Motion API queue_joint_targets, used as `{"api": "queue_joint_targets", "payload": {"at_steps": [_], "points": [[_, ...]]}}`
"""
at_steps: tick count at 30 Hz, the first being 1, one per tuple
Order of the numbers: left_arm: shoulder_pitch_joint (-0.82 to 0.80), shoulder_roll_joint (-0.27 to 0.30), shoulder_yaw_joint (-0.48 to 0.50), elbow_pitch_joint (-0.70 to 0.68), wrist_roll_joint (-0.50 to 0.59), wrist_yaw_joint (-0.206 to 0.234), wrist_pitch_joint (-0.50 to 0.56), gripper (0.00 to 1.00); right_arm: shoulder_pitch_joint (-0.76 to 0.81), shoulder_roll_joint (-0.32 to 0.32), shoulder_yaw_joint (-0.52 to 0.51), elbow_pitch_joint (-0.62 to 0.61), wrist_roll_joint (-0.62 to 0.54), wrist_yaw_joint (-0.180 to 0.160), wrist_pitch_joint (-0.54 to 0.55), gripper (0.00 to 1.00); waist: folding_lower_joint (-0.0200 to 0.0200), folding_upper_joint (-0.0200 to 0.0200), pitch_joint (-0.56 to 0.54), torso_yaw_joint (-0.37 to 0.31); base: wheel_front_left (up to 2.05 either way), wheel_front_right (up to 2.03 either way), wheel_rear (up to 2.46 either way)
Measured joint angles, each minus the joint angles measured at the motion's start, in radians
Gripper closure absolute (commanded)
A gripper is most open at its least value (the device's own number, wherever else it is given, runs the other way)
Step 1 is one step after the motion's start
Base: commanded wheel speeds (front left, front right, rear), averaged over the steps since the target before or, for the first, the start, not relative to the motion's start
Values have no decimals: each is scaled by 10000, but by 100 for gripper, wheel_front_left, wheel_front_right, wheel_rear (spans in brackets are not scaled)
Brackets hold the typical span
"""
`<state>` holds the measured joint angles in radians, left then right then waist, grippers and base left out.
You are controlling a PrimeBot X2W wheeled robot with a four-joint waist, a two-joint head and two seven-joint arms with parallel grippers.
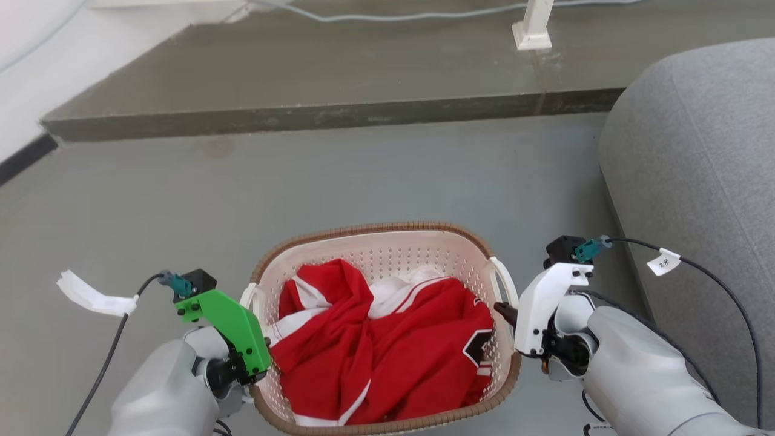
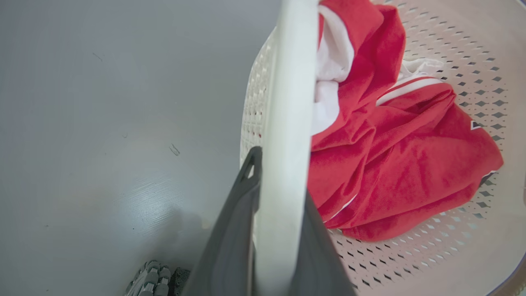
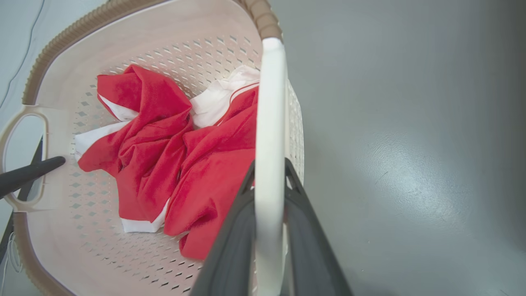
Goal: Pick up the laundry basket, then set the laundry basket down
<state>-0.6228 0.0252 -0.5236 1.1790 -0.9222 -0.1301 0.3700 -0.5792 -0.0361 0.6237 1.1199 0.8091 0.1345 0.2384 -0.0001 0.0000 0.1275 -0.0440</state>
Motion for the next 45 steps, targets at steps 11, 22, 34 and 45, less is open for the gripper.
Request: {"api": "queue_joint_targets", "payload": {"at_steps": [11,22,34,45], "points": [[270,19,-84,-2,-224,0,167,100,161,-50,144,0,228,0,280,100,0,0,-548,43,0,0,0],[334,63,-146,-25,-422,0,198,100,165,-86,290,-50,399,2,368,100,0,0,-694,57,0,0,0],[345,151,-236,-111,-504,0,169,100,171,-104,428,-140,545,2,353,100,0,0,-669,45,0,0,0],[346,176,-265,-159,-575,0,165,100,174,-136,575,-151,637,2,351,100,0,0,-633,16,0,0,0]]}}
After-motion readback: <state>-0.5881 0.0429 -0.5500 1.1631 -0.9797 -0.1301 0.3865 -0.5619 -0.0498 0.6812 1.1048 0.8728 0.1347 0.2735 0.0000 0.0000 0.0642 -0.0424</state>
